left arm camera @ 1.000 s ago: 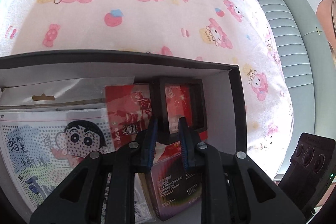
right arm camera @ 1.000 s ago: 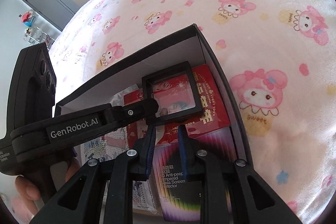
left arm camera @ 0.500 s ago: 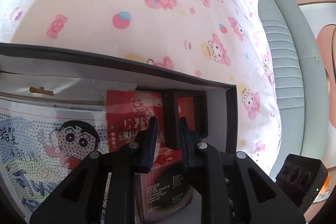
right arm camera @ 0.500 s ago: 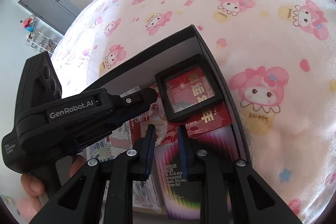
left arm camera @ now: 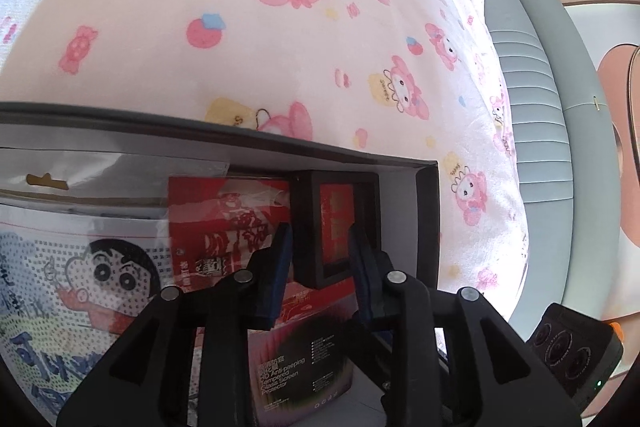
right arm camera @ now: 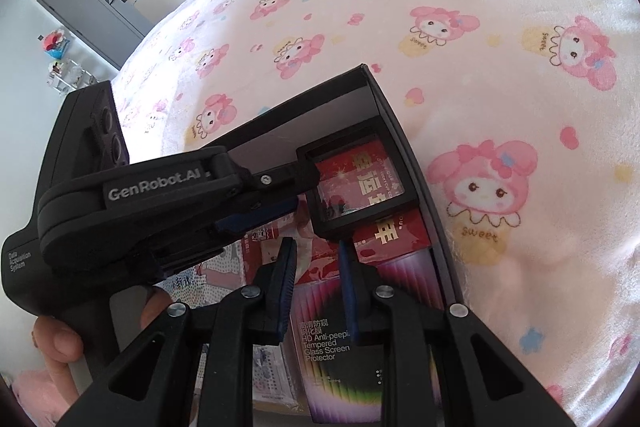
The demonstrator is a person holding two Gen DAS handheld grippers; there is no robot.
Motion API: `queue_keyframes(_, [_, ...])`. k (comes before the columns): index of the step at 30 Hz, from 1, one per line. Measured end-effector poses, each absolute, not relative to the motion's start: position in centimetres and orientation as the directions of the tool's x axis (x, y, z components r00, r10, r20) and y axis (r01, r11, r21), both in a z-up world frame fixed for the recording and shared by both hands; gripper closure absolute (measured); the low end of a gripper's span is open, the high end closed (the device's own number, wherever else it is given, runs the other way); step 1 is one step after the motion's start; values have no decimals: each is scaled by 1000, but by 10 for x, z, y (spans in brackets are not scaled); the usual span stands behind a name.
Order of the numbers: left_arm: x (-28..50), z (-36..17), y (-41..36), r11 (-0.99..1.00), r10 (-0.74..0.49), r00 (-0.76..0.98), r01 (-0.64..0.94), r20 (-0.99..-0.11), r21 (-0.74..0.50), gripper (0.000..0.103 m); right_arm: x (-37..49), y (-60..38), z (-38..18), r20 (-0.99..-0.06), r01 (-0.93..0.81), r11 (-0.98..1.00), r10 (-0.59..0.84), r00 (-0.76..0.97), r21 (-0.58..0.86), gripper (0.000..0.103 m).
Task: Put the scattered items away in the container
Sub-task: 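Open the left gripper and withdraw it from the box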
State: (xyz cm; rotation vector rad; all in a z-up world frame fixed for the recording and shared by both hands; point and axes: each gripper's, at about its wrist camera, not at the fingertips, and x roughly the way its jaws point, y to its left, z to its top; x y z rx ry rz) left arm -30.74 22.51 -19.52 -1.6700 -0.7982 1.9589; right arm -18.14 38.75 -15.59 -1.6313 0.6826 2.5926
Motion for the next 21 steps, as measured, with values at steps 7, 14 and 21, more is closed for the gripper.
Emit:
queue_keyframes(7, [-272,-144,198,-849,506,-349,-42,-789,-526,65,-167,381,-133,-854,-223,-946,-90,-512,233,84])
queue_keyframes(14, [-224,-71,175,-957,285,-589,-137,-756,-255,17,-133,374,-83,-762,-229,-948,-22,-647,221,56])
queue_keyframes(21, [-173,-12,137,-984,179,-714,-143,-677,-109,2,-96,328,-24,-667,-169,-972,17,-745,164,42])
